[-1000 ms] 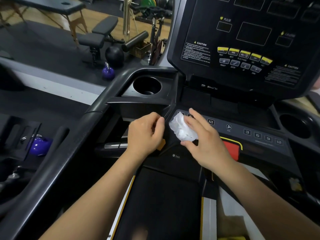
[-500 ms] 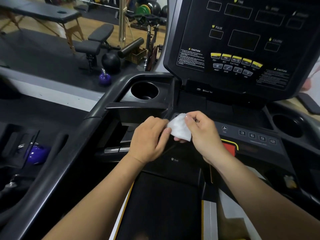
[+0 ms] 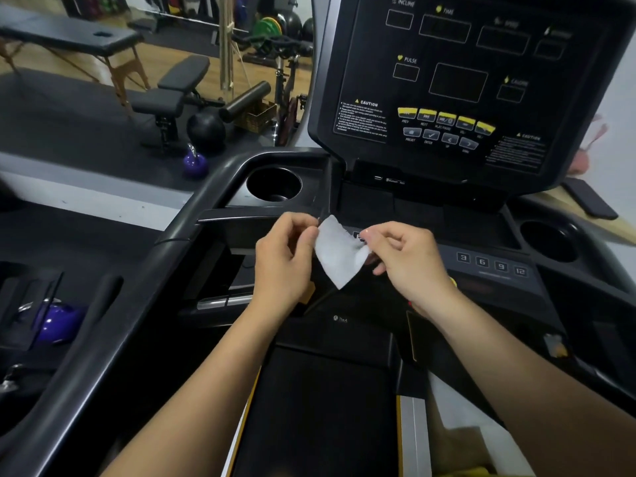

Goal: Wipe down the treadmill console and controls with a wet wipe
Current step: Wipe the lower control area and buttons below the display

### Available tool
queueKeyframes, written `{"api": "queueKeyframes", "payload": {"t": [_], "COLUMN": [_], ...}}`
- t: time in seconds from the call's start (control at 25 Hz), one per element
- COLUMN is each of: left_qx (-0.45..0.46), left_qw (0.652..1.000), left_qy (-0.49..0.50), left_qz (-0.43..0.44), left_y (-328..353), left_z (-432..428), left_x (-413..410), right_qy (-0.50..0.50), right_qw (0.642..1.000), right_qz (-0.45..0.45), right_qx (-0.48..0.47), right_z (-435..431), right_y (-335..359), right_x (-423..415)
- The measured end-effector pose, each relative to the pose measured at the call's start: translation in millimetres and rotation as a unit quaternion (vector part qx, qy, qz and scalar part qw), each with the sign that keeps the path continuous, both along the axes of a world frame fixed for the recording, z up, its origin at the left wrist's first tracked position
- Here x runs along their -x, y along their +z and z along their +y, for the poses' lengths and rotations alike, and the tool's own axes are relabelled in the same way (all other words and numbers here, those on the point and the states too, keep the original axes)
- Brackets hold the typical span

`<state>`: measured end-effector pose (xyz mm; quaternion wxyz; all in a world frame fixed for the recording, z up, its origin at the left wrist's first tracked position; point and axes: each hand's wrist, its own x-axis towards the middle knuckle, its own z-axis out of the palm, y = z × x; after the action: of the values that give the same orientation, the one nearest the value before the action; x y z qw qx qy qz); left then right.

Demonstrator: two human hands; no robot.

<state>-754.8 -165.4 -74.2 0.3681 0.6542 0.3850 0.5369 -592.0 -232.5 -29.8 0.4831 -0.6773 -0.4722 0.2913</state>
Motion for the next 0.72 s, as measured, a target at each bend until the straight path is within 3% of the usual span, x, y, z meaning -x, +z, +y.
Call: {"api": "queueKeyframes", "payload": {"t": [0.12, 0.32, 0.48, 0.56, 0.64, 0.72], "left_qx": [0.037, 0.092, 0.046, -0.015, -0.059, -0.089], "left_qw": [0.998, 0.99, 0.998, 0.996, 0.993, 0.985], "left_qy": [-0.044, -0.075, -0.028, 0.01, -0.022, -0.068], "left_qz": [-0.027, -0.07, 0.045, 0.083, 0.103, 0.13], "left_y": [12.8, 17.5, 19.1, 27.2, 34.7, 39.1], "left_z": [1.1, 0.0, -1.8, -4.7, -12.9, -23.0], "left_x": [-7.5, -9.6, -9.7, -11.3, -16.6, -22.7], "right_qy": [0.033, -0.028, -0.059, -0.05, -0.051, -0.044], "right_qw": [0.993, 0.999, 0.995, 0.995, 0.976, 0.962], "right_qz": [0.098, 0.02, -0.056, 0.047, 0.196, 0.258], "right_qx": [0.055, -0.022, -0.053, -0.069, -0.08, -0.073], "right_z": [-2.8, -10.1, -15.9, -14.4, -11.3, -9.2], "right_y": [0.6, 7.9, 20.0, 31.1, 40.1, 45.0], "right_x": [7.1, 1.5, -5.5, -2.1, 1.0, 3.8]}}
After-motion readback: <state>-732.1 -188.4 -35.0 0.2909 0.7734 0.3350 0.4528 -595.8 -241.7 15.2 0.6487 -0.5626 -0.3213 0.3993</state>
